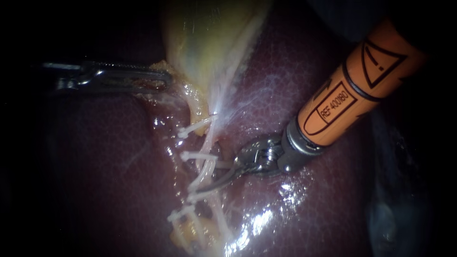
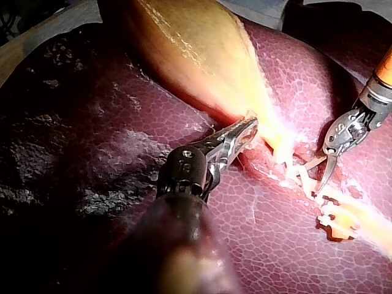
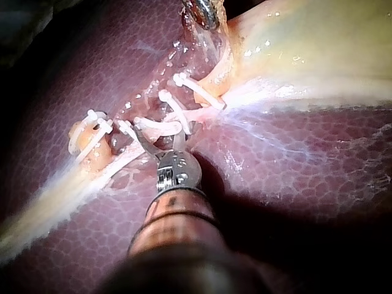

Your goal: Go to the cutting position right tube

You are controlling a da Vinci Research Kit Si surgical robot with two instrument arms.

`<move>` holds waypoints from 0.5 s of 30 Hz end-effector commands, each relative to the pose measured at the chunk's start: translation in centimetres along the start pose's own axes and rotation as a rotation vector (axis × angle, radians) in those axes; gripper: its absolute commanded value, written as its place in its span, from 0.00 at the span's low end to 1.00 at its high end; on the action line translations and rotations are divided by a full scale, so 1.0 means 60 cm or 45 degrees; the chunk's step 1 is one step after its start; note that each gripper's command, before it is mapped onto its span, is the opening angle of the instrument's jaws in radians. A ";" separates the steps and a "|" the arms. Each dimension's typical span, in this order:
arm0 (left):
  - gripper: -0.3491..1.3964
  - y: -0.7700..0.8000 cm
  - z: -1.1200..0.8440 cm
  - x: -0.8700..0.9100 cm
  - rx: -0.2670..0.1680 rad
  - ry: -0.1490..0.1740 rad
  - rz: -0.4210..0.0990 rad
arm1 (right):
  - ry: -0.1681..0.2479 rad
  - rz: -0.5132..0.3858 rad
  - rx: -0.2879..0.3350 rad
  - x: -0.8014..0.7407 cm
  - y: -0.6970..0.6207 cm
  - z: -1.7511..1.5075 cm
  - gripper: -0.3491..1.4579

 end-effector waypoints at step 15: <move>0.00 0.0000 0.0000 0.0001 0.000 0.000 0.000 | 0.019 0.002 0.045 0.0025 -0.0062 -0.0067 0.93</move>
